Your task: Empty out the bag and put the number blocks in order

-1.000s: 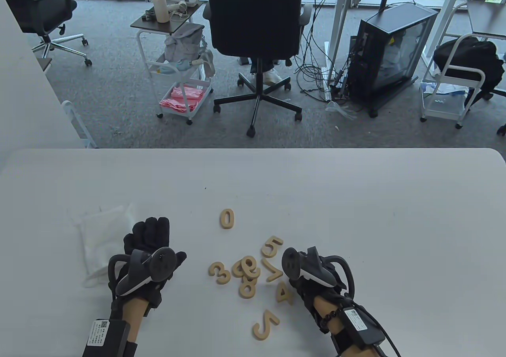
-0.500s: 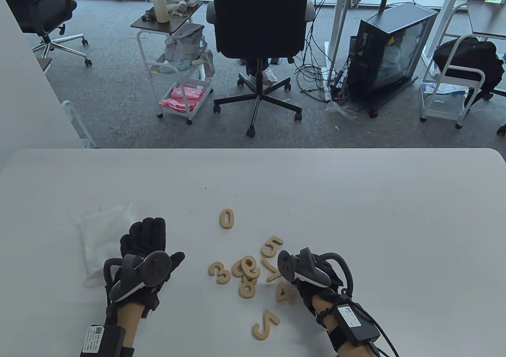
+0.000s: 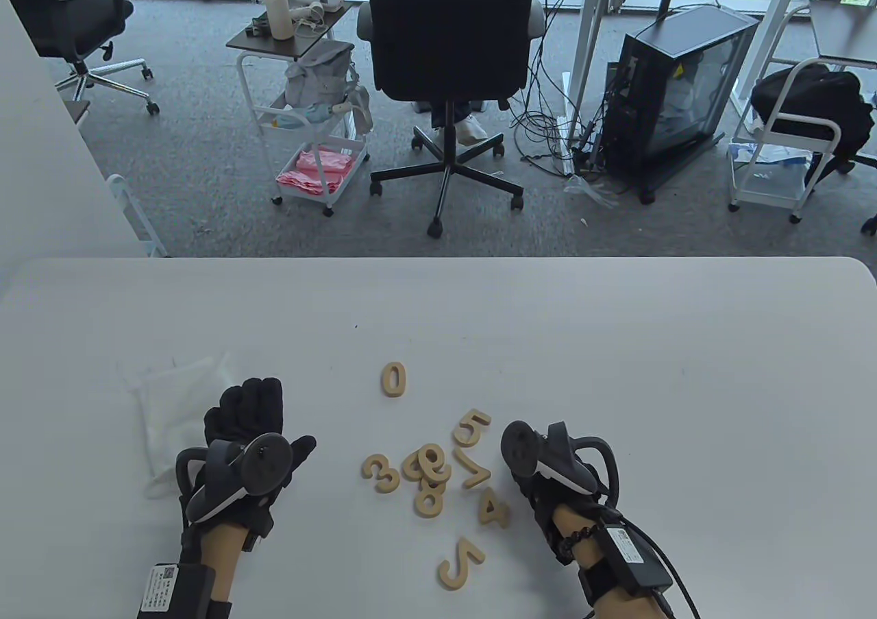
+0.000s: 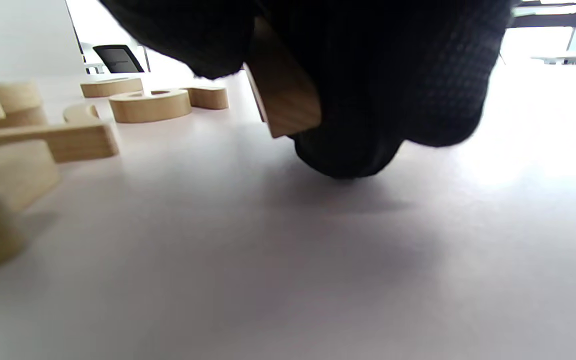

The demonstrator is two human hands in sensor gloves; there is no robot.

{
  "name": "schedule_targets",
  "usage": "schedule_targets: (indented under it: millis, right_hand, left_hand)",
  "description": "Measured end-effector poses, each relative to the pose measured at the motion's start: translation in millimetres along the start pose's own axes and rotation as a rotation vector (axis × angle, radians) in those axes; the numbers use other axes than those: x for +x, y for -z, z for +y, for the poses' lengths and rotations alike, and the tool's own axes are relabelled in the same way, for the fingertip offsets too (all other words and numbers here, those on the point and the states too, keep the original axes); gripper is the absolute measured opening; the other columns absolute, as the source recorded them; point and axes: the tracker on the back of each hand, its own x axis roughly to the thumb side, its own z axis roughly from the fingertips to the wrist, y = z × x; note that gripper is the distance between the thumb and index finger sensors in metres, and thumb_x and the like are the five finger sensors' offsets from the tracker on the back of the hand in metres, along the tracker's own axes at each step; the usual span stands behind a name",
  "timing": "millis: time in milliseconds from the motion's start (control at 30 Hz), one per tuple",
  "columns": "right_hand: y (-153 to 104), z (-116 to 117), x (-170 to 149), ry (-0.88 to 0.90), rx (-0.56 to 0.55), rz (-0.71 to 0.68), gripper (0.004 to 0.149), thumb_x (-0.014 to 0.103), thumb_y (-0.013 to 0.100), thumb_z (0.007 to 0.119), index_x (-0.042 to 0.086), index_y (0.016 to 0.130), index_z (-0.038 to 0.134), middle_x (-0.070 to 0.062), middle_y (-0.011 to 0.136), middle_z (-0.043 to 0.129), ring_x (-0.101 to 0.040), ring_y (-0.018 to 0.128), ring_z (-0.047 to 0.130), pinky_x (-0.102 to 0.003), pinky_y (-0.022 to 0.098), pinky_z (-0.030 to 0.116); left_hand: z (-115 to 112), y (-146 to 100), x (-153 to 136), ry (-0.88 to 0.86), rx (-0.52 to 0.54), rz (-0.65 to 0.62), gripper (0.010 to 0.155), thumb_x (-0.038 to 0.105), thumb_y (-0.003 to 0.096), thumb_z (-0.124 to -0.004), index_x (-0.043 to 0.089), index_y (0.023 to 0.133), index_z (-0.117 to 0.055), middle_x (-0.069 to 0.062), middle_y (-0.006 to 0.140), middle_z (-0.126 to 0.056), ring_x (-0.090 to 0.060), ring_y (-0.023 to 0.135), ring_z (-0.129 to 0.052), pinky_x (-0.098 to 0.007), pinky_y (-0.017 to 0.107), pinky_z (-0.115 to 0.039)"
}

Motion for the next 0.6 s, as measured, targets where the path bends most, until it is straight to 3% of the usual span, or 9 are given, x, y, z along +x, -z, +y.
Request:
schedule_targets:
  millis: [167, 300, 433, 600]
  right_hand:
    - [-3, -21, -15, 0.253, -0.041, 0.01, 0.054, 0.029, 0.052, 0.076, 0.005, 0.099, 0.068, -0.019, 0.085, 0.083, -0.026, 0.056, 0.105, -0.038, 0.043, 0.097]
    - [0, -48, -16, 0.497, -0.102, -0.031, 0.066, 0.024, 0.053, 0.078, 0.008, 0.11, 0.048, -0.02, 0.089, 0.079, -0.028, 0.058, 0.104, -0.041, 0.044, 0.095]
    - [18, -76, -5, 0.591, -0.083, -0.042, 0.056, 0.022, 0.053, 0.079, 0.007, 0.104, 0.064, -0.015, 0.089, 0.084, -0.034, 0.066, 0.099, -0.046, 0.049, 0.091]
    - [55, -97, 26, 0.58, -0.048, -0.037, 0.05, 0.025, 0.05, 0.083, 0.014, 0.098, 0.075, -0.01, 0.086, 0.09, -0.031, 0.063, 0.099, -0.041, 0.045, 0.09]
  left_hand:
    - [3, 2, 1, 0.007, 0.013, -0.005, 0.094, 0.059, 0.0512, -0.067, 0.001, 0.115, -0.031, -0.034, 0.115, -0.038, -0.066, 0.103, -0.05, -0.079, 0.069, -0.046]
    - [4, 3, 2, 0.0, 0.026, -0.009, 0.094, 0.059, 0.0514, -0.067, 0.001, 0.115, -0.03, -0.033, 0.116, -0.038, -0.066, 0.103, -0.051, -0.079, 0.069, -0.046]
    - [3, 4, 3, 0.01, 0.023, -0.01, 0.095, 0.06, 0.0513, -0.067, 0.001, 0.115, -0.029, -0.033, 0.116, -0.039, -0.066, 0.103, -0.051, -0.079, 0.069, -0.047]
    - [3, 4, 0, 0.003, 0.024, 0.001, 0.094, 0.059, 0.0515, -0.067, 0.001, 0.115, -0.03, -0.033, 0.116, -0.039, -0.066, 0.102, -0.051, -0.079, 0.069, -0.046]
